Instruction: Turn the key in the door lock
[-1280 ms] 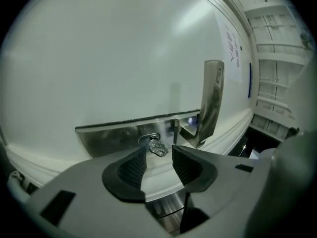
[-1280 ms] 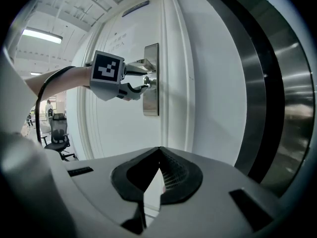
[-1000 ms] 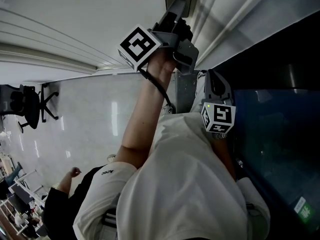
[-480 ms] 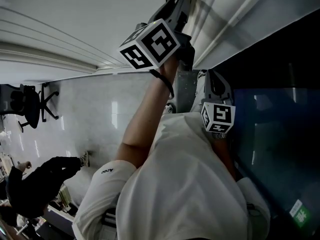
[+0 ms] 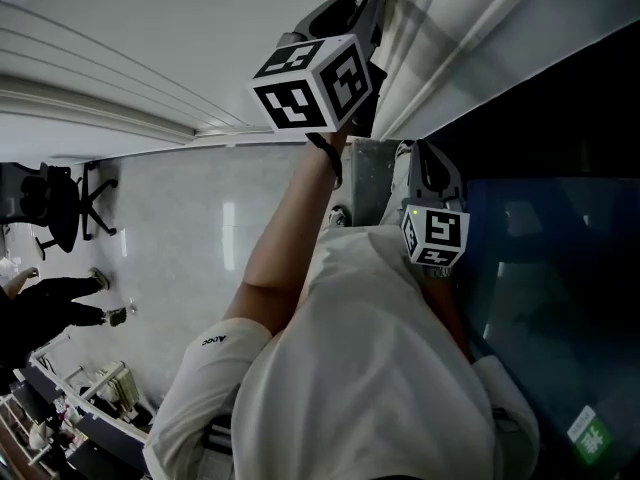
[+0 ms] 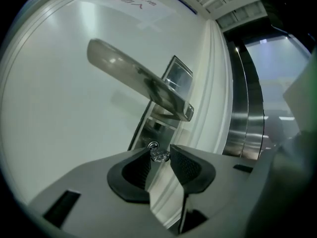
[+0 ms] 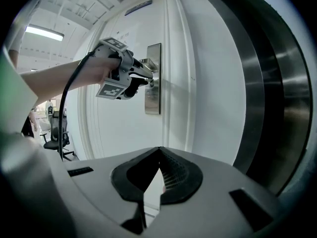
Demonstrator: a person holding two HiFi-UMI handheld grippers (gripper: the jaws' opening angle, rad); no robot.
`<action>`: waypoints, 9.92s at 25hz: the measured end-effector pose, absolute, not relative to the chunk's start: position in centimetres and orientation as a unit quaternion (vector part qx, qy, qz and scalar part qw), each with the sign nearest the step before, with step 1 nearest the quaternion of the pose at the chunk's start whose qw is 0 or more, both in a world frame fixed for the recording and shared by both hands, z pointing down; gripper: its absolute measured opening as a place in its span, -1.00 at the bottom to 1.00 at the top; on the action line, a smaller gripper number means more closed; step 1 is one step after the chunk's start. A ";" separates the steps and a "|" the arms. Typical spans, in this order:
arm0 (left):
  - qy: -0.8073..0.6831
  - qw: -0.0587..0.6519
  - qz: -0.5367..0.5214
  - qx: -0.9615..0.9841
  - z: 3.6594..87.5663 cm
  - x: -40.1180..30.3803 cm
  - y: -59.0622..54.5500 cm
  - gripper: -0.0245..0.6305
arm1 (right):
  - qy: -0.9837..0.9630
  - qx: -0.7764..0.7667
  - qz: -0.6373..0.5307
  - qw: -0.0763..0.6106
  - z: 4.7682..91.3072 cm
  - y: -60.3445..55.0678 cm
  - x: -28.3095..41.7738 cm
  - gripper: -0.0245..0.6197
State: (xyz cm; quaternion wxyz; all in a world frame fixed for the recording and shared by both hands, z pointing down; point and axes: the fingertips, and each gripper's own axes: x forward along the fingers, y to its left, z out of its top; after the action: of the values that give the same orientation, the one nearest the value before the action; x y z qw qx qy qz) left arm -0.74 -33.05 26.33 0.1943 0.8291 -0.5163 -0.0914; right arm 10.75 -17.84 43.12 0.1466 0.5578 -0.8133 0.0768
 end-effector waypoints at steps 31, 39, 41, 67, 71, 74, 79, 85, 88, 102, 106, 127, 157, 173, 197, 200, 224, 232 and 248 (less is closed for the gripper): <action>-0.287 0.519 -0.478 0.648 26.7 -0.6 -33.4 -0.78 | -0.805 0.566 0.087 0.158 43.9 -17.9 12.5 -0.92; -0.392 0.426 -0.348 0.738 26.7 -0.5 -33.5 -0.76 | -0.806 0.564 0.084 0.156 44.1 -17.9 12.2 -0.92; -0.423 0.387 -0.306 0.760 26.7 -0.4 -33.5 -0.76 | -0.805 0.567 0.084 0.155 44.0 -17.8 12.5 -0.92; -0.556 -0.144 0.254 0.778 27.4 1.2 -33.2 -0.79 | -0.804 0.568 0.093 0.149 44.5 -17.0 12.8 -0.92; -0.535 -0.253 0.318 0.741 27.6 1.3 -33.1 -0.80 | -0.804 0.567 0.094 0.152 44.6 -17.1 12.8 -0.92; -0.524 -0.287 0.348 0.723 27.8 1.5 -33.0 -0.80 | -0.805 0.565 0.094 0.153 44.7 -17.0 12.7 -0.92; -0.502 -0.316 0.379 0.710 27.8 1.4 -33.1 -0.80 | -0.804 0.565 0.097 0.155 44.8 -17.2 12.4 -0.92; -0.512 -0.314 0.357 0.715 28.4 1.3 -32.3 -0.52 | -0.804 0.564 0.099 0.159 45.1 -17.0 12.5 -0.92; -0.520 -0.230 0.264 0.779 28.3 1.3 -31.4 -0.47 | -0.804 0.564 0.099 0.162 45.2 -17.1 12.4 -0.92; -0.327 0.412 -0.363 0.769 26.6 -0.8 -31.2 -0.47 | -0.802 0.562 0.097 0.175 45.5 -16.4 12.6 -0.92; -0.273 0.485 -0.446 0.701 26.2 -1.0 -32.0 -0.47 | -0.801 0.563 0.095 0.179 45.5 -16.5 12.7 -0.92; -0.315 0.523 -0.451 0.652 27.2 -0.9 -33.4 -0.83 | -0.800 0.561 0.098 0.190 46.1 -17.5 13.2 -0.92; -0.623 -0.095 0.153 0.761 26.4 0.9 -33.3 -0.83 | -0.790 0.574 0.112 0.185 46.5 -16.6 14.1 -0.92; -0.588 -0.277 0.290 0.703 26.9 1.5 -32.9 -0.83 | -0.789 0.572 0.116 0.190 47.0 -16.2 13.4 -0.92; -0.318 0.456 -0.378 0.741 26.9 -0.2 -30.9 -0.62 | -0.799 0.554 0.106 0.210 47.4 -15.9 11.8 -0.92; -0.257 0.513 -0.449 0.685 26.6 -0.5 -31.1 -0.60 | -0.796 0.557 0.106 0.212 47.4 -15.8 12.1 -0.92; -0.191 0.570 -0.537 0.593 27.0 -0.4 -33.5 -0.73 | -0.796 0.558 0.104 0.212 47.3 -16.8 12.2 -0.92; -0.240 0.550 -0.494 0.629 26.9 -0.7 -33.7 -0.77 | -0.797 0.555 0.103 0.215 47.3 -17.3 11.8 -0.92; -0.368 0.445 -0.360 0.733 26.4 -1.7 -33.9 -0.72 | -0.799 0.553 0.092 0.218 47.0 -17.9 10.7 -0.92</action>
State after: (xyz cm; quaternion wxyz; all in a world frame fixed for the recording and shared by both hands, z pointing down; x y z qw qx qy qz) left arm -1.71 -33.91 26.39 0.4447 0.7328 -0.3679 -0.3603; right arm 10.68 -17.92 46.97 0.2183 0.5531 -0.7988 0.0916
